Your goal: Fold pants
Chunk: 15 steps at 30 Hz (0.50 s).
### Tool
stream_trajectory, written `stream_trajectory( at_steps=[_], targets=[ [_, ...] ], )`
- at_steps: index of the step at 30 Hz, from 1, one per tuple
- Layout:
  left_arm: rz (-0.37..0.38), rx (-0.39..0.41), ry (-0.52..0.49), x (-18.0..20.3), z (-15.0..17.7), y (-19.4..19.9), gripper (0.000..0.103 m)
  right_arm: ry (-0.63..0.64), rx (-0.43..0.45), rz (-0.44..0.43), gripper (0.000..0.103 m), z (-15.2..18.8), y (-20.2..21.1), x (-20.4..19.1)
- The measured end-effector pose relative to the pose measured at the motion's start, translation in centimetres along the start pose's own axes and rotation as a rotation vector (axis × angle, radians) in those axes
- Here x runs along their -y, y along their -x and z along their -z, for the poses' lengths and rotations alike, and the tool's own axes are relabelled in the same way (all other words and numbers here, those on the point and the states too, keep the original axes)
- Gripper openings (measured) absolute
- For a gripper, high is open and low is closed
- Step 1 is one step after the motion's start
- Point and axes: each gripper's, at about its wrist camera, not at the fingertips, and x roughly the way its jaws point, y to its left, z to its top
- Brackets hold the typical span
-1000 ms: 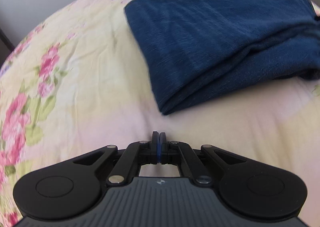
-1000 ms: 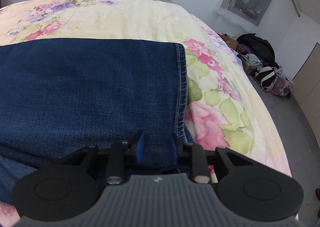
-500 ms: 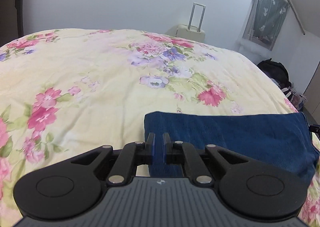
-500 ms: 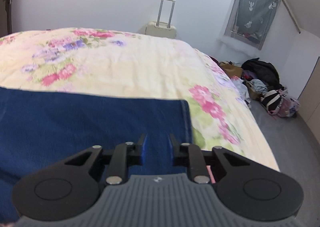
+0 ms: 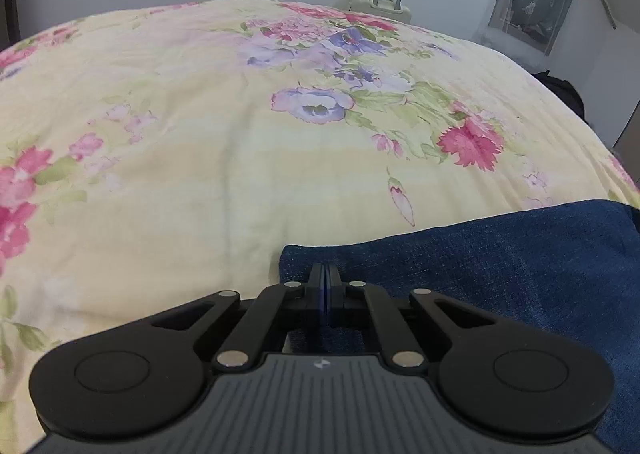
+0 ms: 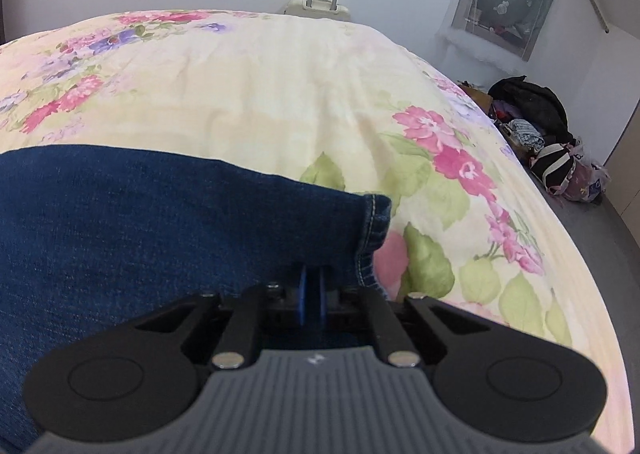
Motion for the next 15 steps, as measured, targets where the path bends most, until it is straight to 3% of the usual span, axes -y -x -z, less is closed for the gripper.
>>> stream_trajectory(
  at_steps=[2, 5, 8, 15],
  targets=[
    [-0.038, 0.021, -0.051, 0.6, 0.1, 2.3, 0.004, -0.003, 0.003, 0.016, 0.0, -0.2, 0.6, 0.2],
    [0.007, 0.044, -0.085, 1.4, 1.5, 6.6, 0.004, 0.033, 0.05, 0.051, 0.0, -0.3, 3.7, -0.1],
    [0.05, 0.044, -0.117, 3.0, 3.7, 9.6, 0.004, 0.009, 0.072, -0.004, 0.0, 0.9, 7.2, -0.1],
    [0.025, -0.043, -0.179, 5.1, 8.5, 9.8, 0.004, 0.02, 0.063, -0.08, 0.004, 6.1, 11.0, -0.8]
  ],
)
